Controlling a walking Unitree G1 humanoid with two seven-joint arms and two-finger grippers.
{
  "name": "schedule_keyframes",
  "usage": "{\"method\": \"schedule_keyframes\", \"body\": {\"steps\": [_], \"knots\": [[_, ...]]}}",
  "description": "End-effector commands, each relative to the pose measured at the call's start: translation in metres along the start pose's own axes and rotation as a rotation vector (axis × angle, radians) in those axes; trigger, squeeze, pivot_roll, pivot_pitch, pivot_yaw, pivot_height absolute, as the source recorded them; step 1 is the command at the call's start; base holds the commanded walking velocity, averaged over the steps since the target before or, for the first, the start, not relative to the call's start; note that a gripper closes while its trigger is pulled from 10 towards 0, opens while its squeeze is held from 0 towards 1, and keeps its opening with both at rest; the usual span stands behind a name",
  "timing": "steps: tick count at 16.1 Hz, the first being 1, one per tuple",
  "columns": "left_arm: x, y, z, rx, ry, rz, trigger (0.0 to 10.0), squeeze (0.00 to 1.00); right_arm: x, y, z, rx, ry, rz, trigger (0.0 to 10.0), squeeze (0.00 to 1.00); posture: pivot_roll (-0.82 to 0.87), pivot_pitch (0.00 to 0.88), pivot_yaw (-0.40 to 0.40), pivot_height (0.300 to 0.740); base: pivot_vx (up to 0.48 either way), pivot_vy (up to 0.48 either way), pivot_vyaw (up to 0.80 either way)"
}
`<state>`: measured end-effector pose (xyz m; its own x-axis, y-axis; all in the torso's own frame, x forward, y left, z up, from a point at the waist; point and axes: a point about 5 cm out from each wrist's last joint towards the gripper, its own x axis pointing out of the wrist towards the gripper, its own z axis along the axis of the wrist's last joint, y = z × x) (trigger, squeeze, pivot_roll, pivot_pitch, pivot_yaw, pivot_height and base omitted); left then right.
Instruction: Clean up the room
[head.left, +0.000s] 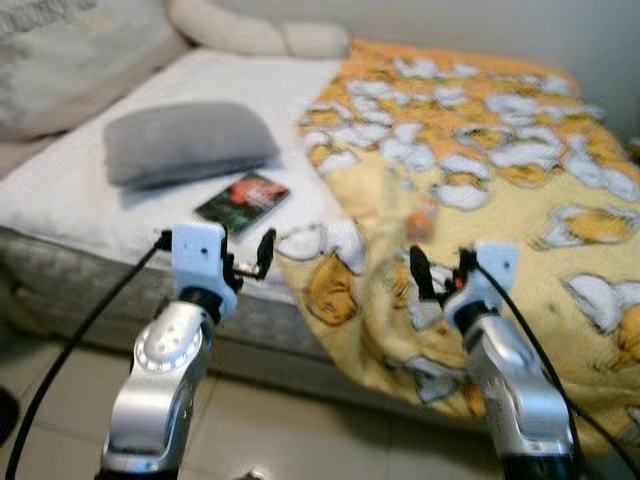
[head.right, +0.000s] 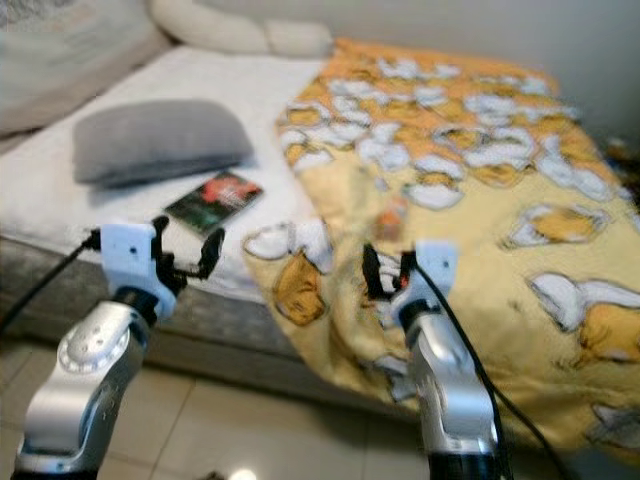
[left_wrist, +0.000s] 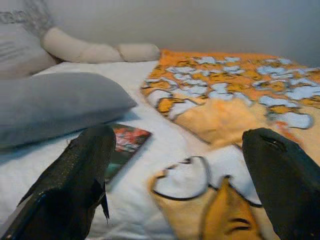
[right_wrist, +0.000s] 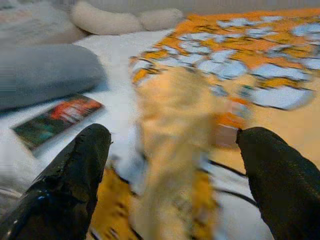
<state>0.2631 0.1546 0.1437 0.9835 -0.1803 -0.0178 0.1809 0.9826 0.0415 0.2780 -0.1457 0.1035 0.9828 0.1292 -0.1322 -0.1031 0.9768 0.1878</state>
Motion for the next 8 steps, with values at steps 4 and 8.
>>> {"method": "schedule_keyframes", "body": {"steps": [4,8], "knots": [[0.0017,0.0019,-0.0018,-0.005,0.009,0.009,10.0,0.62,0.0042,0.0048,0.0026,-0.009,0.009,0.011,10.0,0.0,0.01,0.0,-0.023,0.74,0.4,0.0,0.0],[0.0023,0.0032,-0.0015,-0.006,0.008,0.011,10.0,0.62,0.0068,0.0067,0.0018,0.0,0.033,0.015,10.0,0.0,0.01,0.0,-0.02,0.74,0.402,0.0,-0.19]]}}
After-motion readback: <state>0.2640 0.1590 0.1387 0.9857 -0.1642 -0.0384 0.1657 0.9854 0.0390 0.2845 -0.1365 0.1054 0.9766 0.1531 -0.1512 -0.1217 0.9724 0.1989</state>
